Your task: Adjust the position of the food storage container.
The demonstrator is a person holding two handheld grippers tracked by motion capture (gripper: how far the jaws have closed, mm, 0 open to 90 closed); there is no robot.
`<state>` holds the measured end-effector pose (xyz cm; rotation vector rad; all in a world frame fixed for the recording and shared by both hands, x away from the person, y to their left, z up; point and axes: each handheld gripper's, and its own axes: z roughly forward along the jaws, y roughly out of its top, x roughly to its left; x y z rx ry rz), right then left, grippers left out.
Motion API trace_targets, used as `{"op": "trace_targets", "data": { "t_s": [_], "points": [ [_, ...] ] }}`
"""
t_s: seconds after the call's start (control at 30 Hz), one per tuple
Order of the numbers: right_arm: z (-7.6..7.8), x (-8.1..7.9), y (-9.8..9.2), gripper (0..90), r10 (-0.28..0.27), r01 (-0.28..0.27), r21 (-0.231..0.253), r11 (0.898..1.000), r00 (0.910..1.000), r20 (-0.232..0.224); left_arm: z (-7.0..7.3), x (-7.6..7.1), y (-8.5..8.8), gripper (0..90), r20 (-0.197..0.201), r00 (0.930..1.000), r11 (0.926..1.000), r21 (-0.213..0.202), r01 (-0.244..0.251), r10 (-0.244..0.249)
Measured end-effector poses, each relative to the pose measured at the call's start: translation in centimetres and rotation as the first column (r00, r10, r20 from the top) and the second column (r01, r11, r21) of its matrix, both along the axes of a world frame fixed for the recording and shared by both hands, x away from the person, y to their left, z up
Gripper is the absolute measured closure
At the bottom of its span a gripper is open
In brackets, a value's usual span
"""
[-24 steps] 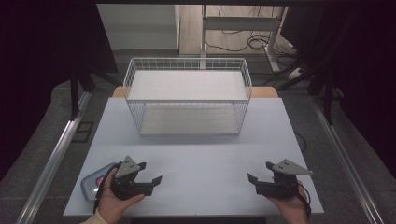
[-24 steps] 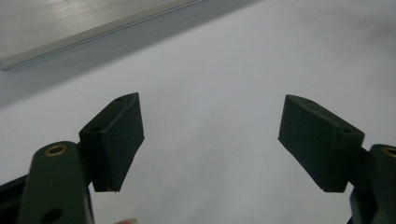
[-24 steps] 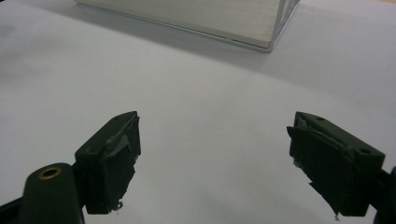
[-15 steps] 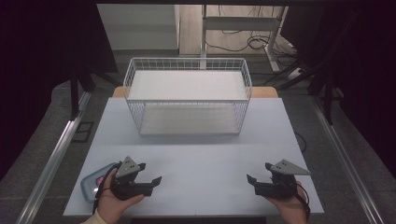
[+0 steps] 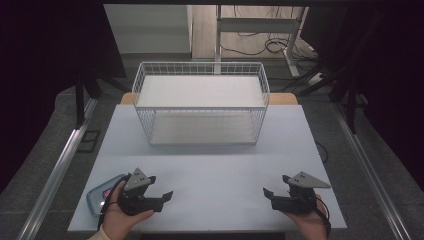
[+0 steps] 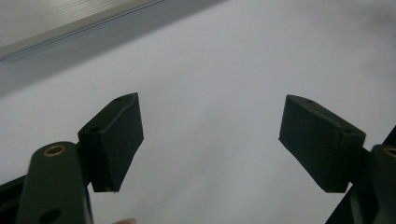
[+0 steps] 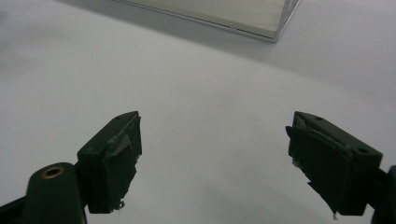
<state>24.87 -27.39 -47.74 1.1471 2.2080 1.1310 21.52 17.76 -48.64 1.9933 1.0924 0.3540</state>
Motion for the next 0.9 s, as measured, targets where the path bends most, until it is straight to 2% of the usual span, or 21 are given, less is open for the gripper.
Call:
{"op": "trace_targets", "data": {
  "t_s": [0.17, 0.27, 0.3, 0.33, 0.4, 0.47, 0.63, 0.8, 0.9],
  "points": [
    [0.1, 0.0, -0.2, 18.5, 0.001, -0.001, 0.011, 1.0, 1.0, 0.001, 0.7, 0.2, 0.3, 21.0, 0.004, 0.9999, 0.9999, -0.006, -0.012, 0.012],
    [0.1, 0.0, -0.4, 20.4, 0.002, -0.003, 0.011, 1.0, 0.9999, 0.011, 2.0, 0.1, 1.0, 21.1, 0.027, 0.9993, 0.9995, -0.016, -0.026, 0.026],
    [0.1, 0.0, -0.5, 20.4, 0.002, -0.002, 0.012, 1.0, 0.9999, 0.013, 2.0, 0.1, 1.0, 21.4, 0.027, 0.9993, 0.9995, -0.016, -0.026, 0.026],
    [0.1, 0.0, -0.5, 20.4, 0.004, -0.004, 0.014, 1.0, 0.9999, 0.014, 2.6, 0.1, 1.6, 22.2, 0.031, 0.9989, 0.999, -0.029, -0.035, 0.036],
    [0.2, -0.1, -0.5, 20.4, 0.004, -0.004, 0.012, 1.0, 0.9998, 0.018, 3.0, 0.1, 2.3, 22.7, 0.018, 0.9989, 0.9986, -0.032, -0.042, 0.043],
    [0.2, -0.2, -0.4, 20.4, 0.006, -0.006, 0.009, 1.0, 0.9998, 0.02, 3.3, 0.1, 2.9, 22.4, -0.005, 0.9995, 0.9994, -0.016, -0.032, 0.032],
    [0.3, -0.3, -0.2, 20.4, 0.004, -0.004, 0.001, 1.0, 0.9998, 0.02, 3.8, -0.3, 4.0, 23.4, 0.005, 0.9988, 0.9986, -0.022, -0.048, 0.048],
    [0.1, -0.2, -0.1, 20.4, 0.001, -0.001, -0.003, 1.0, 0.9999, 0.013, 4.5, -0.8, 5.4, 30.1, 0.025, 0.9967, 0.9967, -0.029, -0.076, 0.077],
    [0.1, -0.1, -0.2, 20.4, 0.0, 0.0, 0.0, 1.0, 1.0, 0.01, 4.9, -1.2, 6.5, 35.5, 0.032, 0.9945, 0.9949, -0.014, -0.1, 0.1]
  ]
}}
